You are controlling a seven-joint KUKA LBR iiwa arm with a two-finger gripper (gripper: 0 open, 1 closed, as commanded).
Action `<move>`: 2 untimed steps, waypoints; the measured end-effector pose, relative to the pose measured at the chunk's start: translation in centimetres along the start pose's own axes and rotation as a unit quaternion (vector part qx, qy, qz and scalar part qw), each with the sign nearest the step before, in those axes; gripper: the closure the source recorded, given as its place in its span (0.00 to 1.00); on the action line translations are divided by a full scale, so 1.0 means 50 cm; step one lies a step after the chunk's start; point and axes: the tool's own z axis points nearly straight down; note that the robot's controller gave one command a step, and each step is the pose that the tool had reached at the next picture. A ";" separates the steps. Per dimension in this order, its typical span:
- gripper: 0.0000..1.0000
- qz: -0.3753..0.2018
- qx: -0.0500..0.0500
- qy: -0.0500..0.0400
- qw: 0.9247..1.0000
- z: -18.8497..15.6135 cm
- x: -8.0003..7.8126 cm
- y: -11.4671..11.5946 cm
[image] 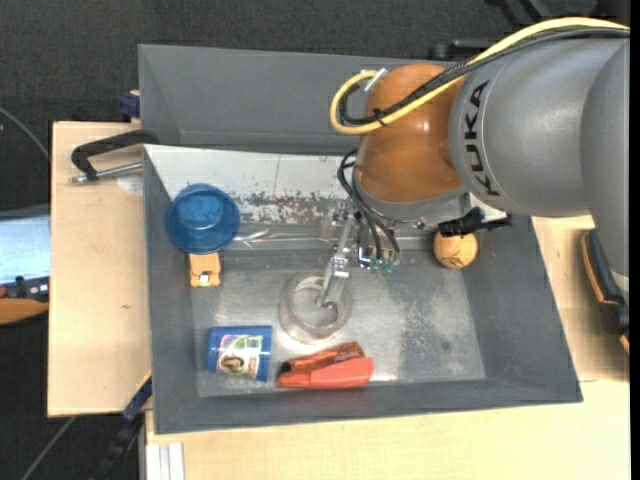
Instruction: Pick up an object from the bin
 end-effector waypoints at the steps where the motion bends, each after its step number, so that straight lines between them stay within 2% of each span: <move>1: 0.00 -0.032 0.000 0.000 0.999 0.010 -0.005 -0.004; 2: 0.00 -0.148 0.000 0.000 0.989 -0.036 -0.030 0.034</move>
Offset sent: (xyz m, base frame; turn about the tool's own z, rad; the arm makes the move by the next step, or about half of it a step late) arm 0.0308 0.0304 0.0447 -0.3549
